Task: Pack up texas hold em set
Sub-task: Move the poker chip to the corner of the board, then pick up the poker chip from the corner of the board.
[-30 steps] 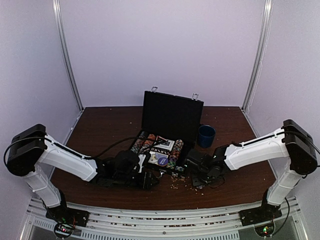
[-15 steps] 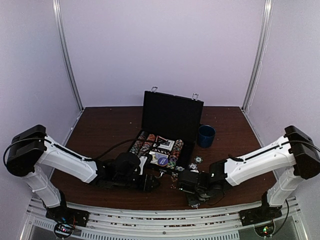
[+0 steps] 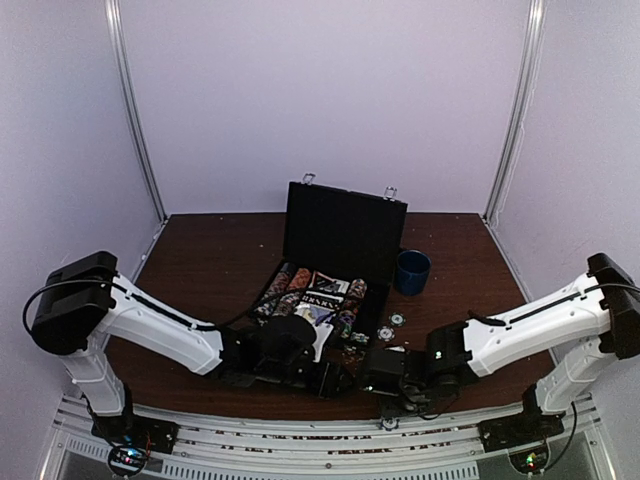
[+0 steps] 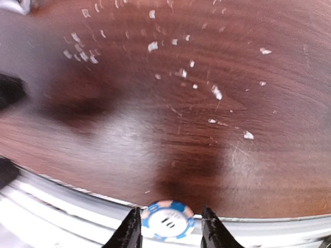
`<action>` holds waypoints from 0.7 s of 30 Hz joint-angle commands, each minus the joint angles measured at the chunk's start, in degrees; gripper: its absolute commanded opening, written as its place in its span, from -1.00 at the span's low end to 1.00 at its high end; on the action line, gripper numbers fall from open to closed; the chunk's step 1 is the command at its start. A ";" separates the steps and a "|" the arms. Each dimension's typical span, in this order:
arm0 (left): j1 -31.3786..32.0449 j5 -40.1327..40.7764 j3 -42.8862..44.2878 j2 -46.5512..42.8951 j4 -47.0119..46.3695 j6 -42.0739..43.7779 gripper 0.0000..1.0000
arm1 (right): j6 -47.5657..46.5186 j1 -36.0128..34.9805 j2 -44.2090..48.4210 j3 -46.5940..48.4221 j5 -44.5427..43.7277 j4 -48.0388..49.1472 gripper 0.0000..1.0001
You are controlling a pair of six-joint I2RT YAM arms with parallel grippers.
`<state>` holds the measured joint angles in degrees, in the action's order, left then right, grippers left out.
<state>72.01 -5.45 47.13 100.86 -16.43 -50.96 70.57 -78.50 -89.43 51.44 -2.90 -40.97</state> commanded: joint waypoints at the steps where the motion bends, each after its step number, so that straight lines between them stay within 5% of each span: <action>1: 1.28 -2.18 2.91 1.92 -3.31 -0.86 0.06 | 5.60 0.61 7.81 -3.88 -0.76 0.95 -0.23; 10: 4.62 -7.57 5.09 6.41 -9.71 -5.34 -0.09 | 15.40 0.58 21.56 -21.59 6.59 20.83 -0.23; 21: 5.95 -9.69 6.21 10.69 -13.43 -7.19 -0.37 | 17.12 1.24 23.97 -30.36 7.64 30.76 -0.39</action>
<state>77.71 -13.93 52.25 109.97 -25.74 -57.43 86.65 -77.95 -65.93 22.96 4.29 -14.87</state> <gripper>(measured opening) 0.332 0.315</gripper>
